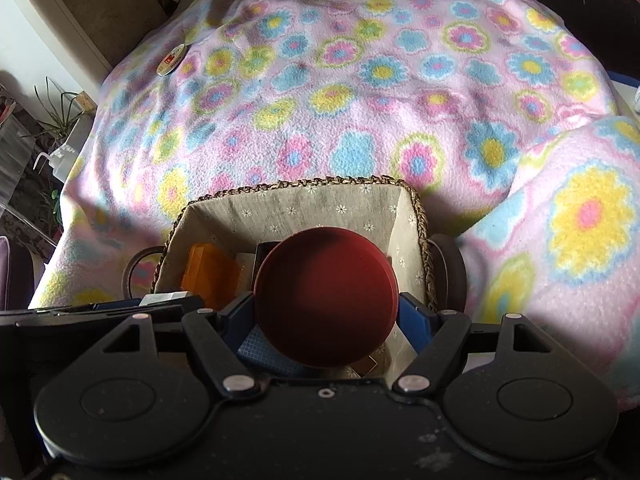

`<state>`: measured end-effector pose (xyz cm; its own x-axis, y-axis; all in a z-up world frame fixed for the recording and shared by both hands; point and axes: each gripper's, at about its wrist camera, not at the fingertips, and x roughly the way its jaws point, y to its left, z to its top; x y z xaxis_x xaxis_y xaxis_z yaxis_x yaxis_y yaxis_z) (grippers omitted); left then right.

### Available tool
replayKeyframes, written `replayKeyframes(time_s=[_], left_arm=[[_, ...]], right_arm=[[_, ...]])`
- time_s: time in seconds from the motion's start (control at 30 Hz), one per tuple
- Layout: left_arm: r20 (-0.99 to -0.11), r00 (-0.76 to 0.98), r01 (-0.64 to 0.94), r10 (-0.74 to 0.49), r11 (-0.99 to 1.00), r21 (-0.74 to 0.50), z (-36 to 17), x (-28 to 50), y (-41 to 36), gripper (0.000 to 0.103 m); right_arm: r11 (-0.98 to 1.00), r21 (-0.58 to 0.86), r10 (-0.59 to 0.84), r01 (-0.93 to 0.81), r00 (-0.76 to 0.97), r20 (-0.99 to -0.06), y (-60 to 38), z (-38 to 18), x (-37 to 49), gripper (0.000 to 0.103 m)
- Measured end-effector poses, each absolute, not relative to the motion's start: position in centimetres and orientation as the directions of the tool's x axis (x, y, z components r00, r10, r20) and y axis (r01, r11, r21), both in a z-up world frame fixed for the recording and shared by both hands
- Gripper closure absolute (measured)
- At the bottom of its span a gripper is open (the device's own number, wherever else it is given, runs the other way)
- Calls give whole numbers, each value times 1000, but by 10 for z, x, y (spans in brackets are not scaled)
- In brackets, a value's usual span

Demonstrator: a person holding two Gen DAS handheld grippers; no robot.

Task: Organize rigid objects
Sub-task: 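Open the left tool to drop the plug while the right tool releases the red lid inside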

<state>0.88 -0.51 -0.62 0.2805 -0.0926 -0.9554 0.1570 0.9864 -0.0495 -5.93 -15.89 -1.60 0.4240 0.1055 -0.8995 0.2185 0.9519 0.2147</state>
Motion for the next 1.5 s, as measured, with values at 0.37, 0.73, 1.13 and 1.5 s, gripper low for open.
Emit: replayKeyframes(time_s=[0.37,0.73,1.13,1.5], left_arm=[[-960,271,169,-67,985,-22,-9,10,-7,47],[-968,250,177,-34,984,11,-14,12,-8,47],[-967,253,177,-36,984,10,-13,12,-8,46],[-966,257,176,-34,984,12,-13,12,-7,45]], right_arm=[[952,204,102,228,392,-914,-157,-20,-57,27],[956,187,94,227,365,-926,-157,-24,-54,27],[954,193,102,228,360,-927,-157,-24,-53,27],[956,188,96,224,369,-925,-157,-23,-54,25]])
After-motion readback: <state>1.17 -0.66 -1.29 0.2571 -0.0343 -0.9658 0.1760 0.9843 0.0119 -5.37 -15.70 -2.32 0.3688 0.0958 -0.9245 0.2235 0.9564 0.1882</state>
